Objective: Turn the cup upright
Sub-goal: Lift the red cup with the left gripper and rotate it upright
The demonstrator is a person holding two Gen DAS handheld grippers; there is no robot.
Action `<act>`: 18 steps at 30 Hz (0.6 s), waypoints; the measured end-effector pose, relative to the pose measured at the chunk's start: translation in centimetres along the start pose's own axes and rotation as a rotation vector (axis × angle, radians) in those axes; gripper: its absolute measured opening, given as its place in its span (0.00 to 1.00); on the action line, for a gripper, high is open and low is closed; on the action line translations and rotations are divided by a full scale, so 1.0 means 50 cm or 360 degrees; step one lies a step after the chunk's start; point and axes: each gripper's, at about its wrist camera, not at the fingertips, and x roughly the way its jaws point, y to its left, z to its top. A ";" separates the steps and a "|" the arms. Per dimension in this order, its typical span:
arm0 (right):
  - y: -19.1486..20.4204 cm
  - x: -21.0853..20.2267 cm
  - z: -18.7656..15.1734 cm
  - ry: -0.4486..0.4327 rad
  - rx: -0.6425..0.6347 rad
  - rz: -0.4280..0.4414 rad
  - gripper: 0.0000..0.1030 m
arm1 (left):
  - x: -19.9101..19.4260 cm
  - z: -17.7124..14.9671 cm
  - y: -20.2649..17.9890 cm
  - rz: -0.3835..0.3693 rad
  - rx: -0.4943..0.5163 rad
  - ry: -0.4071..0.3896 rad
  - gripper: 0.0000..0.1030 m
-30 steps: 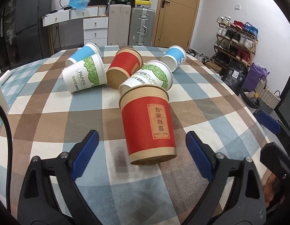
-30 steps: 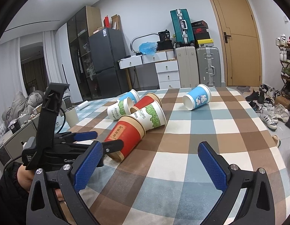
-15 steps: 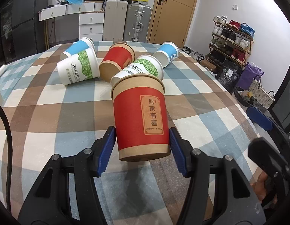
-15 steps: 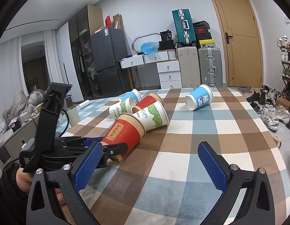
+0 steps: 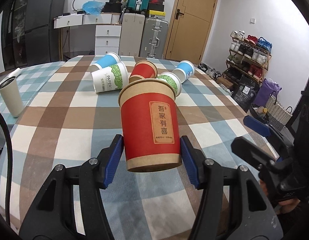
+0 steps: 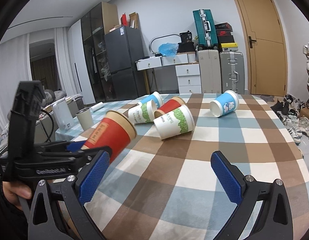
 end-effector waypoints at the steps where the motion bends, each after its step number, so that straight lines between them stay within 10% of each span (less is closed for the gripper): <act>1: 0.004 0.000 -0.003 0.0003 -0.0003 0.0002 1.00 | -0.009 -0.005 0.003 -0.0003 -0.0007 -0.0005 0.54; 18: 0.020 -0.009 -0.014 0.0025 -0.0017 0.0010 1.00 | -0.048 -0.086 -0.024 -0.0045 -0.0008 0.0068 0.54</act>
